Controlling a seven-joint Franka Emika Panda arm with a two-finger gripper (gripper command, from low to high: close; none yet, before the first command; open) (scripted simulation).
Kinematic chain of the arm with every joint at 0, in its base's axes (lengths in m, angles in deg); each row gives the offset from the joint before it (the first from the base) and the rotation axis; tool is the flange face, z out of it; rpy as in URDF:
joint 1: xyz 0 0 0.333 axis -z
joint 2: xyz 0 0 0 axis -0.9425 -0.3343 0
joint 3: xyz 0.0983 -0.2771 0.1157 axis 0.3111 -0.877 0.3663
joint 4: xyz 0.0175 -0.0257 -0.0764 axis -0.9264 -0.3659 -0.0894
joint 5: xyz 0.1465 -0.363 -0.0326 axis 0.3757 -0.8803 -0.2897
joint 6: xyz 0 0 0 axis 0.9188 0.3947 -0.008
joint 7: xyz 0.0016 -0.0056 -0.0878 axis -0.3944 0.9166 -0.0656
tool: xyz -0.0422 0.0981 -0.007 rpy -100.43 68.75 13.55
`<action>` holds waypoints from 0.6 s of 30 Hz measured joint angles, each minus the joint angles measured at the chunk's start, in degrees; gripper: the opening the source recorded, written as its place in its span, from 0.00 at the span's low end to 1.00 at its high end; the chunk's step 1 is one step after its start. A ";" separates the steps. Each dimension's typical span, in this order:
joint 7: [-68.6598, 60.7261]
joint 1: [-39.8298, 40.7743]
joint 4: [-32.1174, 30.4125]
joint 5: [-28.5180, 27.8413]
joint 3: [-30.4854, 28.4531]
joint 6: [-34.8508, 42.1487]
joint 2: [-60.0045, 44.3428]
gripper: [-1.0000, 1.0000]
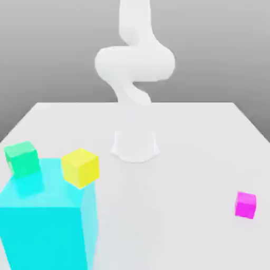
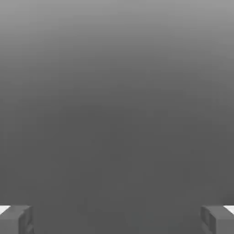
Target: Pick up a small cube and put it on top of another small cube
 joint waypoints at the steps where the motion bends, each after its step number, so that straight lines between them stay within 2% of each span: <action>1: 0.18 1.43 -1.40 -0.75 -0.93 -1.44 -1.72 0.50; 13: 0.96 18.93 -17.92 -8.10 -14.81 -18.36 -21.37 0.50; 16: 0.63 22.97 -22.13 -9.17 -18.68 -22.72 -26.54 0.50; 18: 0.21 22.77 -24.45 -8.37 -19.37 -25.01 -30.53 0.50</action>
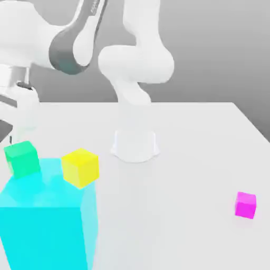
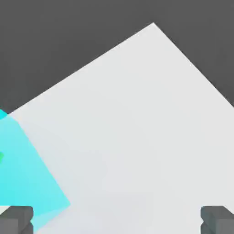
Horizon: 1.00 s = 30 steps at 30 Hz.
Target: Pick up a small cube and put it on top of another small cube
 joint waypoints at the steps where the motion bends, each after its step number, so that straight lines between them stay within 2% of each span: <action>1: -0.40 -0.93 -0.94 1.01 0.25 -0.90 -2.00 0.50; 7: -7.81 -8.39 -3.97 11.76 3.69 -5.20 -12.89 0.50; 11: -14.75 -2.70 -2.61 20.98 10.67 -11.30 -21.13 0.50; 13: -16.78 0.99 -1.81 23.56 14.93 -14.59 -25.22 0.50; 14: -17.29 2.26 -1.58 24.15 16.31 -15.67 -26.49 0.00; 20: -17.36 2.94 -1.46 24.25 17.03 -16.17 -27.12 0.00; 22: -16.30 1.65 -1.88 22.97 15.43 -14.45 -25.02 0.00; 28: -7.77 0.75 -4.14 11.28 11.22 -5.03 -13.16 0.00; 30: -5.32 2.25 -2.55 9.01 9.63 -1.05 -11.01 0.00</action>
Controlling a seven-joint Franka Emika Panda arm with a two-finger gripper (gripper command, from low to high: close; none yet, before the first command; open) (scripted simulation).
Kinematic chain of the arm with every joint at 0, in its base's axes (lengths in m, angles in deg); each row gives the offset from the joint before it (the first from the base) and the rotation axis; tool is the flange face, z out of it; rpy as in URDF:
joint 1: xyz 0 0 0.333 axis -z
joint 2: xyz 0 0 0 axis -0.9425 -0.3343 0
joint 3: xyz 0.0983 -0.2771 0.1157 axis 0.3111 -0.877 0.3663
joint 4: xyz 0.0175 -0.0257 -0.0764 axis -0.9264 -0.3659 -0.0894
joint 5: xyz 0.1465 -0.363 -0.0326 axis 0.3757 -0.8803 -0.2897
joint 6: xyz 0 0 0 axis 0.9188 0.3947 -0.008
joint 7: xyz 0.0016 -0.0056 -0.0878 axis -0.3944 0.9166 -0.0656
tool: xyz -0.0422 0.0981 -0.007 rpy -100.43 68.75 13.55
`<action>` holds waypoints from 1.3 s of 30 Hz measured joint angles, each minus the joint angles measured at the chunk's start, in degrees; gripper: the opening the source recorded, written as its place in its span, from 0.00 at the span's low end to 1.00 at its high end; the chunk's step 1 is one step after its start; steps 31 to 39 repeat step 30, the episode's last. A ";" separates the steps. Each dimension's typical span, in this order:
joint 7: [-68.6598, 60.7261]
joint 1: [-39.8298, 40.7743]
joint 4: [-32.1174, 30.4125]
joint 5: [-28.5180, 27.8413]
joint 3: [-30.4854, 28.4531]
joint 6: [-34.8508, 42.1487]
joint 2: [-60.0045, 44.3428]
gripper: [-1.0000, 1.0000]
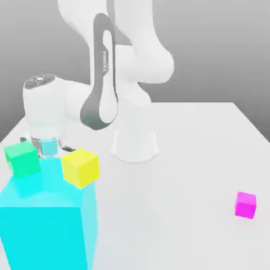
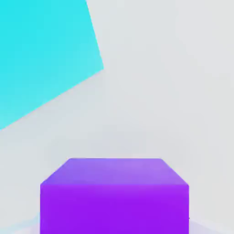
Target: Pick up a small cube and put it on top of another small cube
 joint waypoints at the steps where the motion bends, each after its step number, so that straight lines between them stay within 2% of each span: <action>1: 1.30 1.31 1.45 -0.99 -1.23 2.35 0.92 0.00; 5: 5.94 7.33 8.20 -3.86 -3.98 12.20 4.34 0.00; 7: 7.92 7.76 11.69 -4.46 -3.97 17.15 6.10 0.00; 19: 16.86 -4.28 31.38 -0.64 10.79 44.99 16.90 0.00; 22: 17.19 -8.35 31.02 1.63 14.90 46.00 16.96 0.00; 26: 17.42 -9.37 25.29 2.67 16.10 38.27 13.46 0.00; 27: 17.44 -9.39 24.20 2.69 16.19 36.56 12.79 1.00; 39: 17.44 -9.39 24.20 2.69 16.19 36.56 12.79 1.00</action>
